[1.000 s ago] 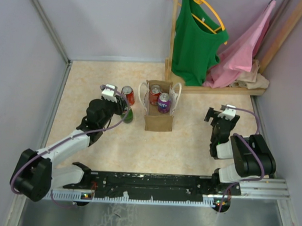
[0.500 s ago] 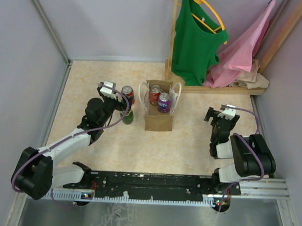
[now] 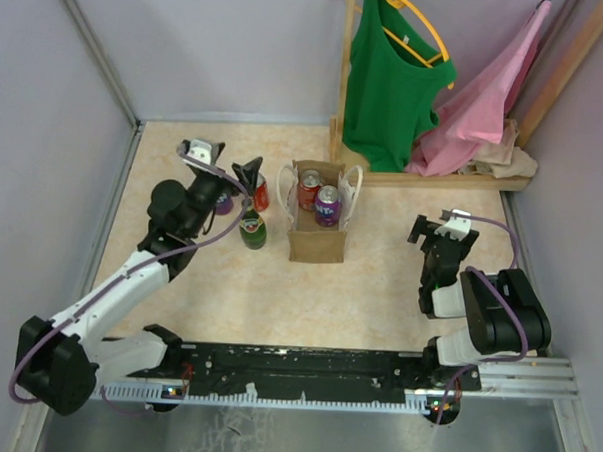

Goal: Take the beverage out of the canvas bag

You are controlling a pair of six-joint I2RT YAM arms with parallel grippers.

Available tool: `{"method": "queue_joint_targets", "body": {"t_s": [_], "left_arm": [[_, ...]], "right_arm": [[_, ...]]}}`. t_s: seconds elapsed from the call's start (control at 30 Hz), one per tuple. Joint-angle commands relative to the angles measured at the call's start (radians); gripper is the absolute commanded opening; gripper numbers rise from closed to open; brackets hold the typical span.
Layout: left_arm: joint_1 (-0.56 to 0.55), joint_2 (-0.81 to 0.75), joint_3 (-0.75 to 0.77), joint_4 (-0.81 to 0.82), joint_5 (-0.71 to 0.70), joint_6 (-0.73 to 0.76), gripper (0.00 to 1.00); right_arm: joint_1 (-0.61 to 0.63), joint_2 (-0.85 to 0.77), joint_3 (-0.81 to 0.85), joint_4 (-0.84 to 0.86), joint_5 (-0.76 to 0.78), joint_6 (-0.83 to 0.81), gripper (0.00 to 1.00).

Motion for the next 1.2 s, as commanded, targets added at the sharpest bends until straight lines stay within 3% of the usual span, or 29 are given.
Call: {"method": "queue_joint_targets", "body": {"t_s": [0.0,0.3,0.5,0.63,1.17], "left_arm": [[-0.019,-0.041,0.166,-0.045,0.099,0.073,0.97],[-0.114,0.203,0.525,-0.351,0.266,0.132,0.89],[-0.161,0.374,0.634,-0.44,0.341,0.13,0.87],[-0.178,0.472,0.673,-0.447,0.346,0.12,0.94],[-0.203,0.712,0.676,-0.471,0.252,-0.019,1.0]], "right_arm": [[-0.006,-0.008,0.019,0.045,0.007,0.002,0.99],[-0.007,-0.008,0.018,0.045,0.006,0.002,0.99],[-0.006,-0.008,0.019,0.045,0.007,0.002,0.99],[-0.006,-0.008,0.019,0.045,0.006,0.002,0.99],[-0.006,-0.008,0.019,0.045,0.007,0.001,0.99]]}}
